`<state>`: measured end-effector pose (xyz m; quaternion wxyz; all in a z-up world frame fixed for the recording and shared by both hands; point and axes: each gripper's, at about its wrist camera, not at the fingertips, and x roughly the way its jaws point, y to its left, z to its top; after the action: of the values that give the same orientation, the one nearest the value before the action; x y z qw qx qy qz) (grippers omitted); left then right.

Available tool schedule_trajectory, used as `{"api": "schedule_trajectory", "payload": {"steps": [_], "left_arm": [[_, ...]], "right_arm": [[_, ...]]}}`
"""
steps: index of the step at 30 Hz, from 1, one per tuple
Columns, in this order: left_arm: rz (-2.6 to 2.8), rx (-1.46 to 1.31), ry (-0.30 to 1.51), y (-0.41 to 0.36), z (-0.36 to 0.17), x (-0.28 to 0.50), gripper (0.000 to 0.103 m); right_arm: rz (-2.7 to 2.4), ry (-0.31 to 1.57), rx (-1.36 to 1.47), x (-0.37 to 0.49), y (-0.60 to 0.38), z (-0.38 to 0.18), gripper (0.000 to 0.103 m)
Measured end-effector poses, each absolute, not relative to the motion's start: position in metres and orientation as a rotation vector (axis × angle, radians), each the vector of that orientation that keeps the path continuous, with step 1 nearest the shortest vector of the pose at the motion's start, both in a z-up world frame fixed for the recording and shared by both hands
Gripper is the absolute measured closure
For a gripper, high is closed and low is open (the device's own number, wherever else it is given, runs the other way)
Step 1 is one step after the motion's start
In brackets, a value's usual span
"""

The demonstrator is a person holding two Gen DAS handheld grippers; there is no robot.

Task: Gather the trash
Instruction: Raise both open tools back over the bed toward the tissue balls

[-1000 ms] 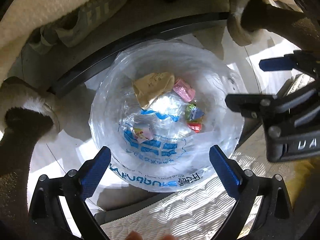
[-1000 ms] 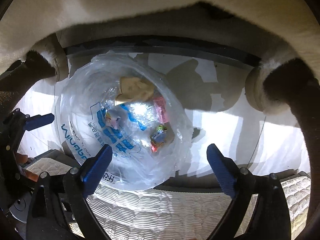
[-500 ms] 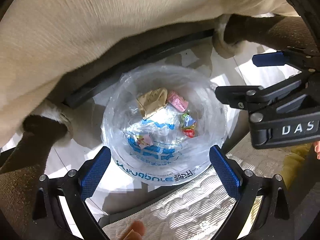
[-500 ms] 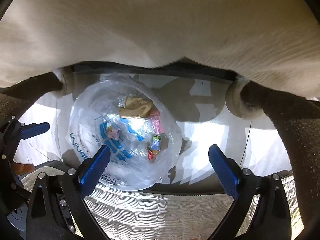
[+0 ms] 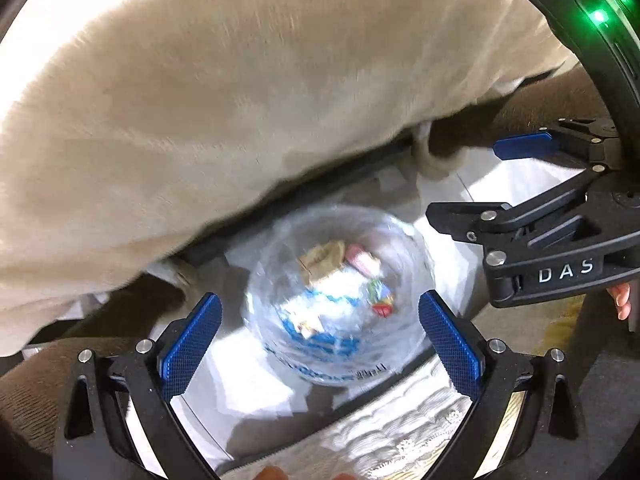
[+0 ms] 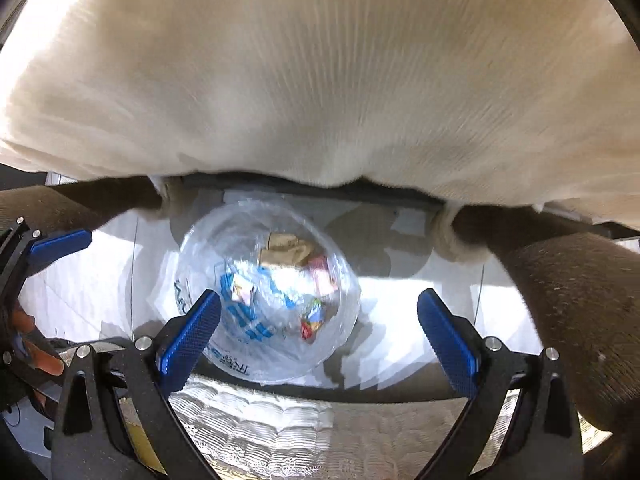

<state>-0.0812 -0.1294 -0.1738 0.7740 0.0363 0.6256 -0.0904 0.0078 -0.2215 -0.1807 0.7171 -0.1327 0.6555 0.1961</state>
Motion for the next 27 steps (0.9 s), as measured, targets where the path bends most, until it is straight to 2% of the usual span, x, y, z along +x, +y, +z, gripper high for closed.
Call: {"api": "schedule_trajectory", "payload": {"steps": [17,27], "left_arm": [[-0.216,0.034,1.029,-0.120,-0.092,-0.096,0.006],[-0.189,0.028,0.896,-0.086,-0.053,-0.058,0.006]], "right_arm": [[0.523,0.981,-0.255,0.000,-0.231,-0.064,0.006],[0.582,0.898,-0.249,0.045,-0.218,-0.020,0.006]]}}
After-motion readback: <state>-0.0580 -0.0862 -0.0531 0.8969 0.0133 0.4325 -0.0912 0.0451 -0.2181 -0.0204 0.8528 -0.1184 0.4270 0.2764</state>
